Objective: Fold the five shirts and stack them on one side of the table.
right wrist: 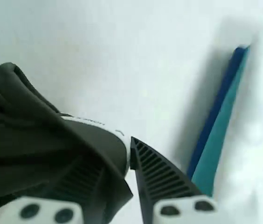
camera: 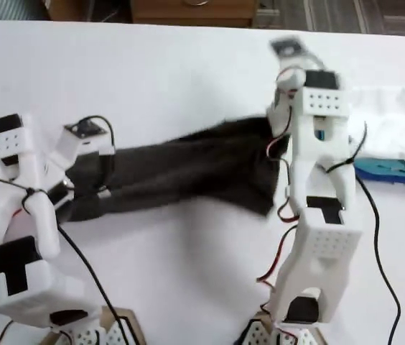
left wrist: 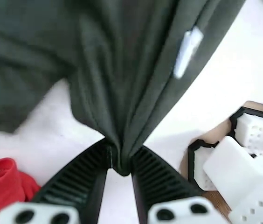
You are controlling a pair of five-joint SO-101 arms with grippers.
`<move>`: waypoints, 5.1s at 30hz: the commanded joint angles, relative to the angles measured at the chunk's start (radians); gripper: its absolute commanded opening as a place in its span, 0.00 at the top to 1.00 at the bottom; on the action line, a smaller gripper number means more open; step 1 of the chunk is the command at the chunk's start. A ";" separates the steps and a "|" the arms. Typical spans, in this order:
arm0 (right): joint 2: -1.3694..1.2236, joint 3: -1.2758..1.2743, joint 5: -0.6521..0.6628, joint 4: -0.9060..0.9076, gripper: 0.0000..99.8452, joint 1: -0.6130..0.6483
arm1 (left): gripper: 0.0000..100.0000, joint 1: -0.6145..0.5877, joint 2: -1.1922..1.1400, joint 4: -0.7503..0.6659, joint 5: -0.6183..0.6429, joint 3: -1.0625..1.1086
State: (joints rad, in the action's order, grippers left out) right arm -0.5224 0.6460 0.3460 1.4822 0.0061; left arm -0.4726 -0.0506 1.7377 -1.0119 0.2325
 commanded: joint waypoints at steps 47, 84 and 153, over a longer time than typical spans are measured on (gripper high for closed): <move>0.423 -0.520 -0.201 -0.533 0.89 0.059 | 0.98 -0.006 0.002 -0.014 0.091 -0.140; -0.366 0.591 -0.694 0.143 0.76 0.360 | 0.97 -0.011 0.003 -0.052 0.098 -0.038; -0.166 0.035 0.012 0.199 0.76 0.226 | 0.97 -0.009 0.003 -0.101 0.098 -0.038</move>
State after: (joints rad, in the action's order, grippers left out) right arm -0.6713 0.6797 0.3061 1.6724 0.2424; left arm -0.4726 -0.0552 1.6441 -0.9198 0.1972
